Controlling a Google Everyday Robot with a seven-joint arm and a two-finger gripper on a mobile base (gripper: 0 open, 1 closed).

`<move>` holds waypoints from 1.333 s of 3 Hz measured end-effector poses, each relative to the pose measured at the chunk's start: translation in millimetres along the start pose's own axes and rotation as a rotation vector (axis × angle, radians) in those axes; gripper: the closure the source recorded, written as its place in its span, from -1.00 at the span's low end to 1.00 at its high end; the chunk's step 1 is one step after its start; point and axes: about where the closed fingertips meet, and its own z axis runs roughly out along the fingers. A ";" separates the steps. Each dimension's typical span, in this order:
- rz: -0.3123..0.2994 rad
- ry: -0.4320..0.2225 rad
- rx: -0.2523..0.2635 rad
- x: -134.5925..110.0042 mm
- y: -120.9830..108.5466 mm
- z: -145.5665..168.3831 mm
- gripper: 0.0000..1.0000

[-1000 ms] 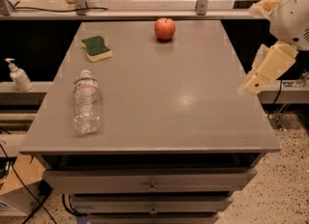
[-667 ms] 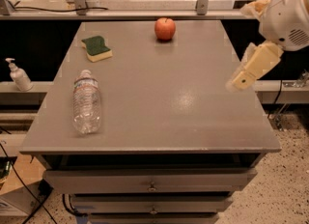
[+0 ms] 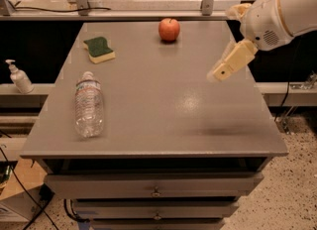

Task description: Pick apple

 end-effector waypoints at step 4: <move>0.100 -0.083 0.058 2.2 -58.8 58.7 -1.00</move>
Offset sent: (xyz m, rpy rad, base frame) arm 0.1023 0.0084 -0.0264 0.1465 0.0242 -0.0947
